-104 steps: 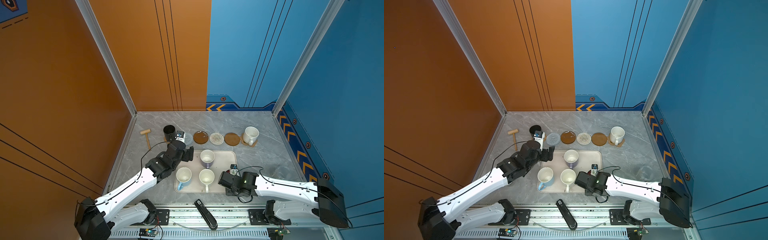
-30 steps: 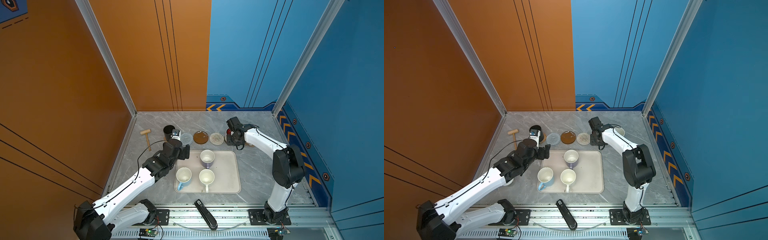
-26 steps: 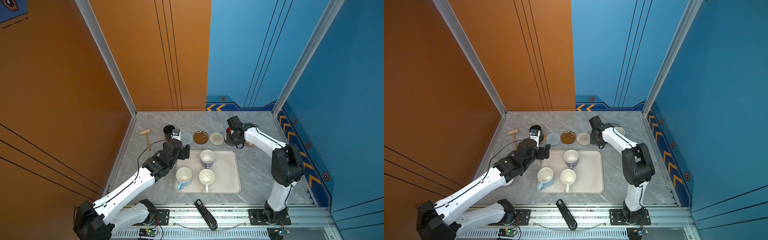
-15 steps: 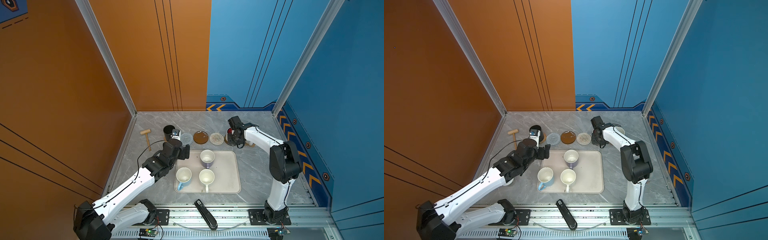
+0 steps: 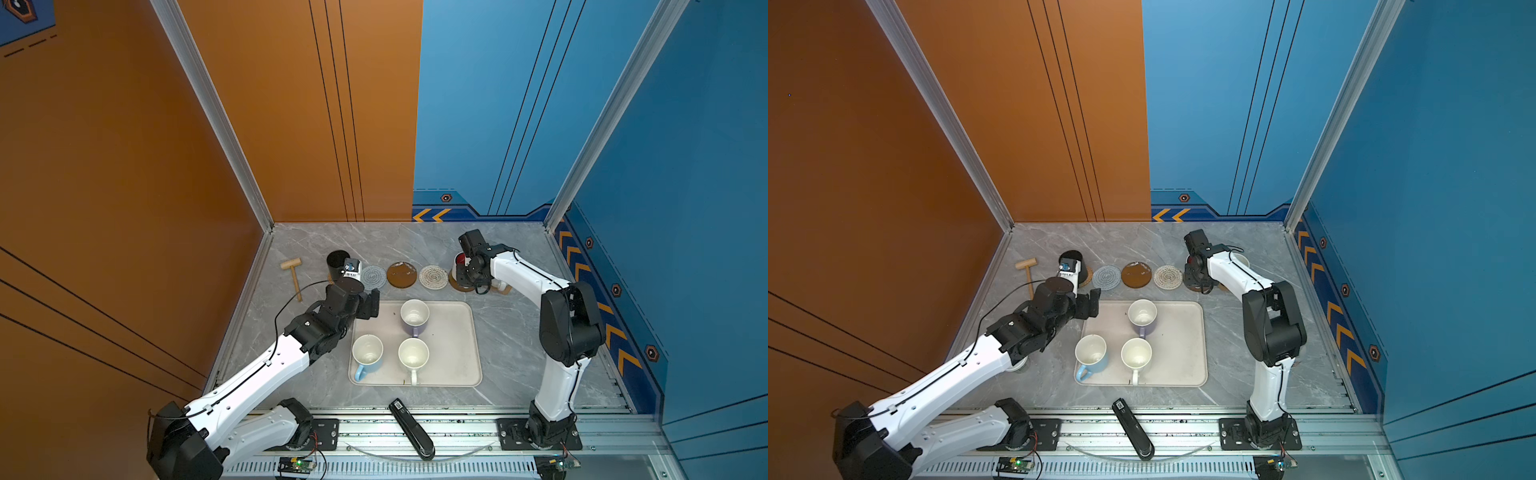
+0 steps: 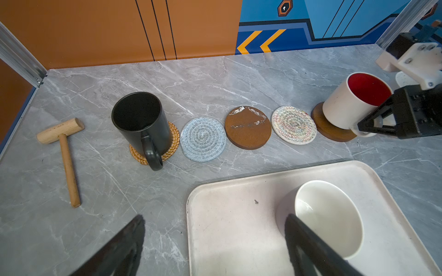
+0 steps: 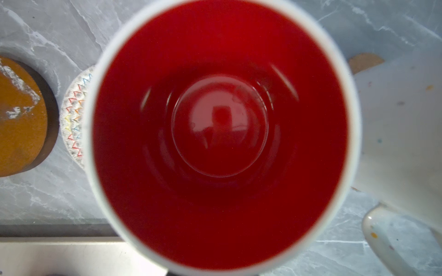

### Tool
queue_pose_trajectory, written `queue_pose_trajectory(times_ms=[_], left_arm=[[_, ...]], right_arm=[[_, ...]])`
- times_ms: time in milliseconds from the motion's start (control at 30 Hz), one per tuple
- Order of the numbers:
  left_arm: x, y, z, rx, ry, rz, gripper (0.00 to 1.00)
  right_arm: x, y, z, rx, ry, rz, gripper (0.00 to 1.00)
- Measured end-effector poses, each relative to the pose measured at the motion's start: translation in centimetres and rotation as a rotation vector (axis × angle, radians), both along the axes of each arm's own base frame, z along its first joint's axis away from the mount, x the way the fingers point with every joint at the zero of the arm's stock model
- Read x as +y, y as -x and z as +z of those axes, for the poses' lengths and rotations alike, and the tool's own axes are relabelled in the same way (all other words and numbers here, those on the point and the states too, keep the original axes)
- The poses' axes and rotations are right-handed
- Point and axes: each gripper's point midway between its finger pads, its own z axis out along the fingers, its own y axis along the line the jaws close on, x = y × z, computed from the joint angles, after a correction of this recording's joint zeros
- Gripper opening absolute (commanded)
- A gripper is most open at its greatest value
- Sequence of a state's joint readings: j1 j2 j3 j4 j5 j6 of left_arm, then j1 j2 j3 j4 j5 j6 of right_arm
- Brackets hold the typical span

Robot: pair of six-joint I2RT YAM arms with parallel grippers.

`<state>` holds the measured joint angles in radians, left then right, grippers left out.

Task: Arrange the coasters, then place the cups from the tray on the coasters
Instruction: 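Open the right gripper and release the red-lined mug on the coaster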

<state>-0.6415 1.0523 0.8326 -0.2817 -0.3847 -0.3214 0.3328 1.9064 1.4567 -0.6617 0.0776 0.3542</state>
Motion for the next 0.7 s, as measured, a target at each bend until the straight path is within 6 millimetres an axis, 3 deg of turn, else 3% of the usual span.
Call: queue_pose_trajectory(times_ms=[267,700], left_arm=[[0.0,0.0,0.0,0.000,0.000,0.000,0.92],[0.0,0.0,0.0,0.000,0.000,0.000,0.92]], right_arm=[[0.0,0.1,-1.2,0.029,0.003,0.001,0.00],[-0.1,0.1,-1.2,0.030,-0.002,0.006,0.00]])
